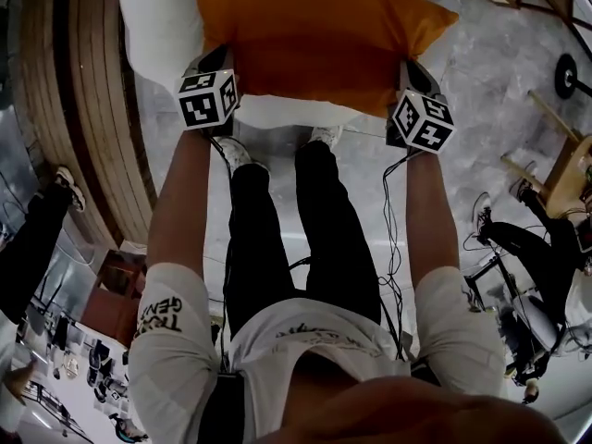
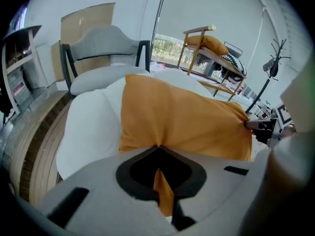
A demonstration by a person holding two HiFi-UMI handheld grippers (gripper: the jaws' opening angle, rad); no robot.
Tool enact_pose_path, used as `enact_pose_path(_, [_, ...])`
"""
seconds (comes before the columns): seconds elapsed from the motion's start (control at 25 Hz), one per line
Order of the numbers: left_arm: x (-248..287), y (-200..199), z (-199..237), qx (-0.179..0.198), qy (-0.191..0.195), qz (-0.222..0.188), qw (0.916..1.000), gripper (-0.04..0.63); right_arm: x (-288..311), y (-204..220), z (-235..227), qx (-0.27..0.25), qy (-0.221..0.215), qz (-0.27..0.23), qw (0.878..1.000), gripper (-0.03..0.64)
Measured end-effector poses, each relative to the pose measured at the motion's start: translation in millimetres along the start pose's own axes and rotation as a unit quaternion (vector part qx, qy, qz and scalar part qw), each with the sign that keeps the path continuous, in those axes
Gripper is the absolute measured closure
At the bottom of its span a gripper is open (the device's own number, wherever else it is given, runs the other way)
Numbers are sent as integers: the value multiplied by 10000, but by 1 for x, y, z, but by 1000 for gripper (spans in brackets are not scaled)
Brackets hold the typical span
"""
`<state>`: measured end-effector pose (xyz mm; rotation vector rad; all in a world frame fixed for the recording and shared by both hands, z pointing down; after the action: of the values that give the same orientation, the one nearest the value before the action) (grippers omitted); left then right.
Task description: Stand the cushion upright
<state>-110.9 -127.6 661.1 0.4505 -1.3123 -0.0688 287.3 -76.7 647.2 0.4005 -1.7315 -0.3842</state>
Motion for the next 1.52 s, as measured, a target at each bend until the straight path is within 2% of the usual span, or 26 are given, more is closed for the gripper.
enact_pose_path(0.2, [-13, -19, 16, 76, -182, -283, 9994, 571, 16, -38, 12, -365, -89, -229, 9990, 588])
enact_pose_path(0.6, [-11, -45, 55, -278, -563, -612, 9961, 571, 57, -109, 42, -1247, -239, -441, 9909, 588])
enact_pose_path(0.72, [-2, -47, 59, -331, -606, -640, 9956, 571, 73, -113, 42, -1215, -211, -348, 9918, 588])
enact_pose_path(0.84, [13, -41, 60, -249, -701, -467, 9961, 571, 86, -105, 40, -1193, -164, -170, 9926, 586])
enact_pose_path(0.96, [21, -31, 65, -524, -800, -371, 9947, 569, 96, -96, 39, -1473, -80, -6, 9891, 586])
enact_pose_path(1.08, [26, -26, 72, -859, -839, -448, 9918, 569, 102, -97, 39, -1610, -9, 70, 9869, 584])
enact_pose_path(1.16, [27, -25, 75, -911, -808, -437, 9916, 568, 103, -99, 41, -1654, 58, 153, 9861, 578])
enact_pose_path(1.24, [25, -27, 75, -919, -761, -393, 9921, 567, 99, -100, 41, -1605, 137, 190, 9868, 538])
enact_pose_path(1.28, [21, -28, 74, -937, -753, -428, 9918, 520, 94, -100, 41, -1563, 198, 165, 9874, 531])
enact_pose_path(1.32, [16, -29, 71, -968, -761, -511, 9911, 421, 88, -99, 40, -1541, 277, 107, 9876, 531])
enact_pose_path(1.36, [9, -30, 66, -999, -785, -618, 9900, 408, 80, -99, 42, -1553, 369, 19, 9872, 531])
enact_pose_path(1.44, [-9, -30, 52, -1003, -844, -813, 9880, 409, 59, -96, 49, -1631, 501, -210, 9851, 532])
enact_pose_path(1.52, [-33, -31, 38, -908, -869, -974, 9873, 555, 36, -94, 64, -1705, 493, -498, 9829, 575])
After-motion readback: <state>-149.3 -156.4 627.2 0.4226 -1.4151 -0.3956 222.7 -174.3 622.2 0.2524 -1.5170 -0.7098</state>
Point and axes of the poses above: the fingertips, and each gripper's own axes: x forward along the fingers, z to its left, y out of its underside, the point moved 10 cm from there along -x, backward along the fingers, and after that the axes turned 12 degrees about z, right-handed, at the moved point
